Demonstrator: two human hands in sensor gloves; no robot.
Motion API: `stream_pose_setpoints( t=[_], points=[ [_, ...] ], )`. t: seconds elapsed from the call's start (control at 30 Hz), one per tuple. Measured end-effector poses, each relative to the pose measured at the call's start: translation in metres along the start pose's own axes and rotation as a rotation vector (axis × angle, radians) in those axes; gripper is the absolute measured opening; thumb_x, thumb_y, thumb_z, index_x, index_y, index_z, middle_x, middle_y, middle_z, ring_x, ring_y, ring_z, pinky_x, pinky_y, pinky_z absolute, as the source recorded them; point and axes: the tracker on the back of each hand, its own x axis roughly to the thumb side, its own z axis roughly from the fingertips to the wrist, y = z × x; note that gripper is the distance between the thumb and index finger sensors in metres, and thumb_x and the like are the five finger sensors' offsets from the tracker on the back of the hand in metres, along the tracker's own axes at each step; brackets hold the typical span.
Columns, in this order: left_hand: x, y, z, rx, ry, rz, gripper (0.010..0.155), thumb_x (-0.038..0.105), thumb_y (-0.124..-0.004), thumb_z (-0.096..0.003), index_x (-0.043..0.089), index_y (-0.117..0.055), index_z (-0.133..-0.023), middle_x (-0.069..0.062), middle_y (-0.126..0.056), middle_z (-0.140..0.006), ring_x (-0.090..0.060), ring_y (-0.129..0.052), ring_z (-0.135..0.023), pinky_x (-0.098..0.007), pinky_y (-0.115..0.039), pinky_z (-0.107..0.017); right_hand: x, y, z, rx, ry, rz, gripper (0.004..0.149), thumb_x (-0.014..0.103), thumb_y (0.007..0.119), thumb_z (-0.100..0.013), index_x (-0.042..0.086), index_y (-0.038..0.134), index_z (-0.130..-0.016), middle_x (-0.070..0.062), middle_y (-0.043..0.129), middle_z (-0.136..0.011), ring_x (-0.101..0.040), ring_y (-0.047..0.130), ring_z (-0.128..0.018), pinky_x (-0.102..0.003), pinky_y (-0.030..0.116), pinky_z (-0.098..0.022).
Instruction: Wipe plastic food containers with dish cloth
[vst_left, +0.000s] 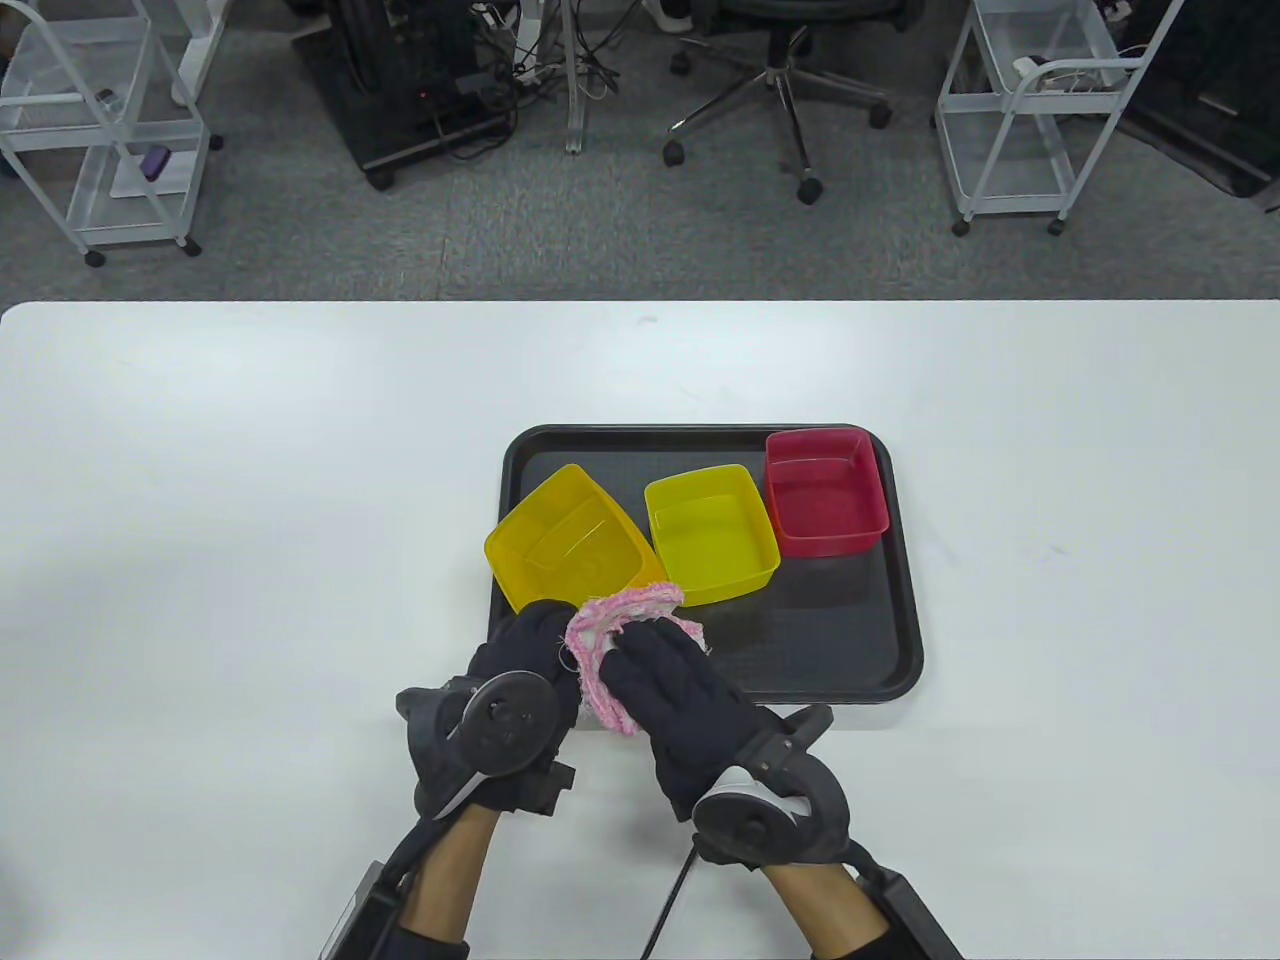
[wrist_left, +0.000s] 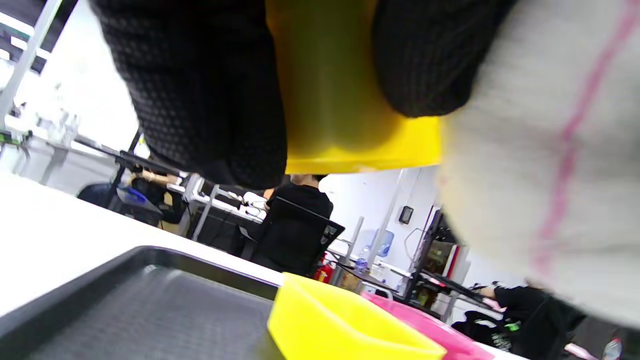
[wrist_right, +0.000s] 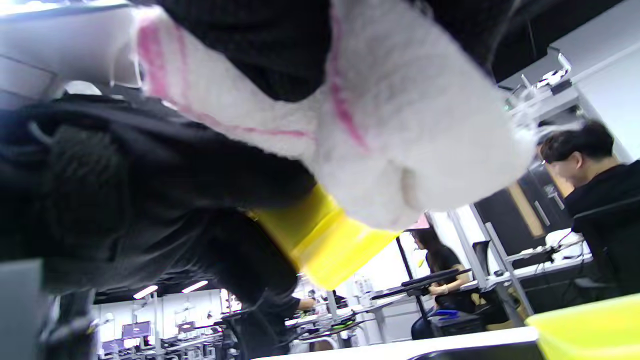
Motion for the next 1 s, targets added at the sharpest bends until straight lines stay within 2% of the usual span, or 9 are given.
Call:
stream_pose_setpoints(
  t=[0.13,0.23,0.43,0.6,0.67,0.73,0.87,1.0],
  points=[
    [0.001,-0.003,0.001,-0.04,-0.015,0.033,0.037,0.046,-0.079,-0.0512,0.024,-0.091,-0.079,0.005,-0.093,-0.086,-0.031,-0.106,-0.069,-0.037,-0.096,-0.057,-0.008,0.005,0.004,0.031,0.039,-0.083,0.043,0.013,0.08,-0.045,0.023,0.075,-0.087,-0.01,0.071,-0.099,-0.038,0.076,-0.087,-0.051,0.084,-0.051],
    [0.003,-0.003,0.001,-0.047,0.002,0.019,0.037,0.046,-0.08,-0.0512,0.024,-0.092,-0.078,0.005,-0.094,-0.084,-0.032,-0.107,-0.067,-0.037,-0.097,-0.055,-0.011,0.007,0.004,0.038,0.053,-0.057,0.044,0.013,0.08,-0.046,0.024,0.072,-0.088,-0.008,0.069,-0.1,-0.037,0.074,-0.089,-0.052,0.083,-0.053],
    [0.009,-0.005,0.003,-0.082,-0.022,0.056,0.037,0.047,-0.079,-0.0513,0.022,-0.093,-0.076,0.004,-0.095,-0.081,-0.033,-0.109,-0.061,-0.037,-0.099,-0.051,-0.02,0.003,0.004,-0.018,0.115,-0.056,0.045,0.011,0.08,-0.046,0.023,0.071,-0.089,-0.007,0.062,-0.102,-0.038,0.064,-0.091,-0.051,0.079,-0.056],
    [0.018,-0.007,0.006,-0.069,-0.082,0.018,0.038,0.049,-0.079,-0.0504,0.022,-0.094,-0.073,0.005,-0.096,-0.078,-0.032,-0.111,-0.056,-0.036,-0.1,-0.047,-0.038,-0.007,0.003,-0.085,0.195,-0.061,0.047,0.012,0.08,-0.046,0.023,0.068,-0.09,-0.009,0.06,-0.102,-0.039,0.065,-0.09,-0.048,0.08,-0.056],
    [0.02,-0.007,0.007,-0.067,-0.11,0.006,0.038,0.05,-0.08,-0.0499,0.023,-0.094,-0.072,0.005,-0.097,-0.077,-0.031,-0.111,-0.056,-0.036,-0.1,-0.047,-0.048,-0.011,0.004,-0.107,0.255,-0.131,0.048,0.011,0.078,-0.046,0.023,0.066,-0.091,-0.01,0.062,-0.102,-0.039,0.07,-0.089,-0.047,0.081,-0.056],
    [0.022,-0.007,0.007,-0.052,-0.132,-0.015,0.038,0.051,-0.08,-0.0494,0.024,-0.095,-0.07,0.006,-0.097,-0.076,-0.031,-0.112,-0.055,-0.035,-0.1,-0.046,-0.06,-0.015,0.004,-0.119,0.253,-0.259,0.048,0.01,0.078,-0.045,0.022,0.068,-0.09,-0.011,0.065,-0.102,-0.041,0.072,-0.089,-0.051,0.08,-0.056],
    [0.021,-0.005,0.007,-0.052,-0.18,-0.037,0.039,0.054,-0.08,-0.0481,0.025,-0.096,-0.067,0.007,-0.099,-0.073,-0.03,-0.111,-0.054,-0.036,-0.1,-0.046,-0.075,-0.017,0.007,-0.093,0.333,-0.451,0.048,0.007,0.077,-0.046,0.021,0.07,-0.091,-0.012,0.07,-0.101,-0.044,0.075,-0.088,-0.054,0.078,-0.056],
    [0.019,-0.001,0.007,-0.072,-0.237,-0.029,0.039,0.057,-0.081,-0.0467,0.025,-0.097,-0.064,0.008,-0.1,-0.07,-0.03,-0.111,-0.052,-0.036,-0.099,-0.044,-0.084,-0.018,0.006,-0.064,0.371,-0.537,0.047,0.007,0.076,-0.046,0.021,0.072,-0.09,-0.011,0.072,-0.1,-0.044,0.077,-0.088,-0.056,0.077,-0.056]
  ],
)
